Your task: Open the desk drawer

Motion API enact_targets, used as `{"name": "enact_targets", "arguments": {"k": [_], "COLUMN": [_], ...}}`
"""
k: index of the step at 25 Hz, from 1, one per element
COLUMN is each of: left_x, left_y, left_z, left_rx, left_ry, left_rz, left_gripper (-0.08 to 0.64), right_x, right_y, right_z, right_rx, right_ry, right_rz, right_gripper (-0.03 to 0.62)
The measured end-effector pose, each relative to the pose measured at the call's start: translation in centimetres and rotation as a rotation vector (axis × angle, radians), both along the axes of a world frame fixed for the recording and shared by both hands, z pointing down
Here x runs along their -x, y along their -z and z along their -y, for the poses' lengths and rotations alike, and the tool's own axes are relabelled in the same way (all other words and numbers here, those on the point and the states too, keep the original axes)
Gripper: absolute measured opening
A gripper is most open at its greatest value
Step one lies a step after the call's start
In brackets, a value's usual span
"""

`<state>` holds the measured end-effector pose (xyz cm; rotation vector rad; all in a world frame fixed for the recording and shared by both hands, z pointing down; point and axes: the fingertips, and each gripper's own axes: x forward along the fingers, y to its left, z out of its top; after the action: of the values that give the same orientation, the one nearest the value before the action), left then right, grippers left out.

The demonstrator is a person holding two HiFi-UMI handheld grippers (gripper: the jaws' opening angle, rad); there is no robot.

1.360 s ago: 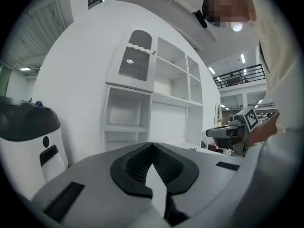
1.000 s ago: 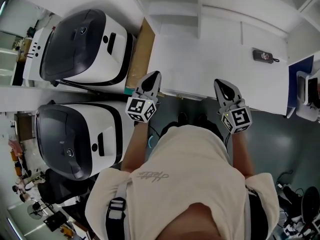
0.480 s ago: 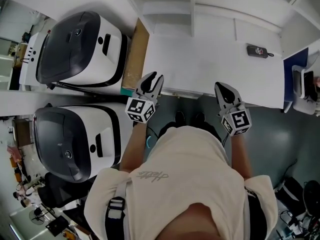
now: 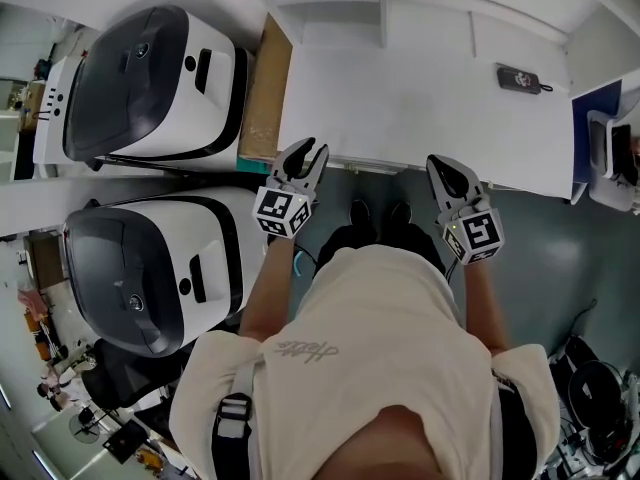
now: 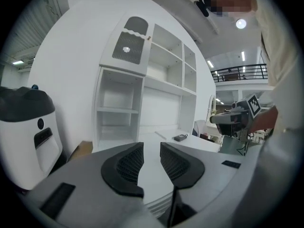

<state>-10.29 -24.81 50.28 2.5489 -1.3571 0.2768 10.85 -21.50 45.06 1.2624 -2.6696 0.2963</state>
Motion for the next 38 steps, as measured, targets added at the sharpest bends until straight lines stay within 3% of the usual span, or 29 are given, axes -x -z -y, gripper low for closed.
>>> {"name": "enact_targets", "arguments": {"k": [7, 21, 33, 38], "left_x": [-0.4, 0.7, -0.2, -0.2], "left_y": [-8.6, -23.5, -31.8, -34.8], "left_z": [-0.9, -4.1, -3.2, -1.8], "left_rx": [0.181, 0.537, 0.724, 0.781], "left_ry": [-0.039, -0.025, 0.001, 0.076], "left_rz": [0.067, 0.112, 0.102, 0.093], "left_gripper": [0.114, 0.114, 0.114, 0.114], "right_x": [0.1, 1.2, 0.8, 0.3], "right_y": [-2.1, -6.6, -9.4, -10.7], "right_z": [0.9, 1.2, 1.3, 1.6], "right_rx": [0.044, 0.112, 0.162, 0.177], "right_ry": [0.015, 0.055, 0.047, 0.032], "right_rz": [-0.023, -0.100, -0.112, -0.107], "right_gripper": [-0.003, -0.003, -0.003, -0.003]}}
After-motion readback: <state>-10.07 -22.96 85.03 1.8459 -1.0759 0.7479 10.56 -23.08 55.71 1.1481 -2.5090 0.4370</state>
